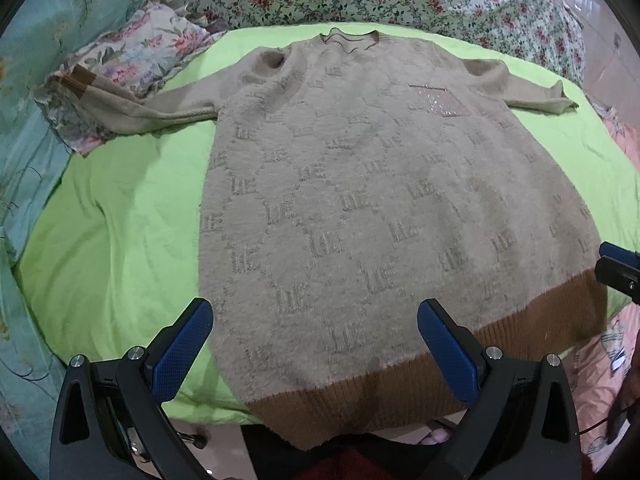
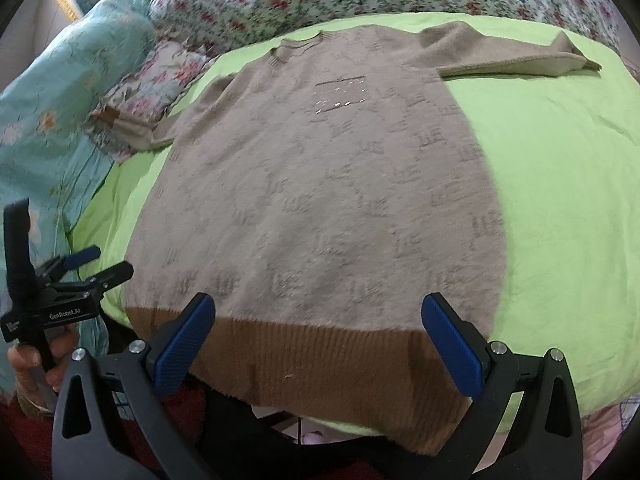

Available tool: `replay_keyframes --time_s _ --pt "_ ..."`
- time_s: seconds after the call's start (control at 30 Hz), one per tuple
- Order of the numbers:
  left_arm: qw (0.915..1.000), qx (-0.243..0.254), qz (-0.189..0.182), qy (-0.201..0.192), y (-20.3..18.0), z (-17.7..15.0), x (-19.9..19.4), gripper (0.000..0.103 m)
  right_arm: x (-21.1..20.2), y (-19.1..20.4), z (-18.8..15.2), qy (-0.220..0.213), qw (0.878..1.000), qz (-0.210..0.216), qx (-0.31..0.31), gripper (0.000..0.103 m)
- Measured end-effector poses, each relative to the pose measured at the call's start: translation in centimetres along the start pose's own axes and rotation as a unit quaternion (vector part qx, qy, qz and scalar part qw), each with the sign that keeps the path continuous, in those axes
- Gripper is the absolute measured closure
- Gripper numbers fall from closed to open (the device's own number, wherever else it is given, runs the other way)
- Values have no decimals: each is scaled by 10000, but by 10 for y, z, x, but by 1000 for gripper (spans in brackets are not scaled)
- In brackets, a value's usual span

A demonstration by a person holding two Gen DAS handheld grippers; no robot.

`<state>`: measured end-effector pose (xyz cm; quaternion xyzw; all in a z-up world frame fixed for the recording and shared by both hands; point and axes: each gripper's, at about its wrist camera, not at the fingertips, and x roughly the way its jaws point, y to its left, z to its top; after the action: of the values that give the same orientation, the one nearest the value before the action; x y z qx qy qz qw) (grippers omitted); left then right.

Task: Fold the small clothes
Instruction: 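Grasp the brown cuff of a sweater sleeve with the right gripper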

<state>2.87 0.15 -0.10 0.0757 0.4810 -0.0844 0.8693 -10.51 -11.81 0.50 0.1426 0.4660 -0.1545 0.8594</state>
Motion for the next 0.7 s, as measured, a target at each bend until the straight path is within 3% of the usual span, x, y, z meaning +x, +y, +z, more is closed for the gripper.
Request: replay_keyframes --time_s 0.1,0.3,0.57,0.7 --pt "9998 -131 -151 -31 4 7 5 1 5 -17 5 -98 9997 -47 208 0" --pt "9998 -129 83 -136 9 30 17 1 16 -66 26 -285 9969 -66 724 0" --pt "9993 -241 59 -262 15 69 31 1 3 -157 97 -960 9863 -490 1251 1" --pt "9986 -436 -89 -273 22 90 39 1 -1 -224 146 -1301 9709 -935 1779 21"
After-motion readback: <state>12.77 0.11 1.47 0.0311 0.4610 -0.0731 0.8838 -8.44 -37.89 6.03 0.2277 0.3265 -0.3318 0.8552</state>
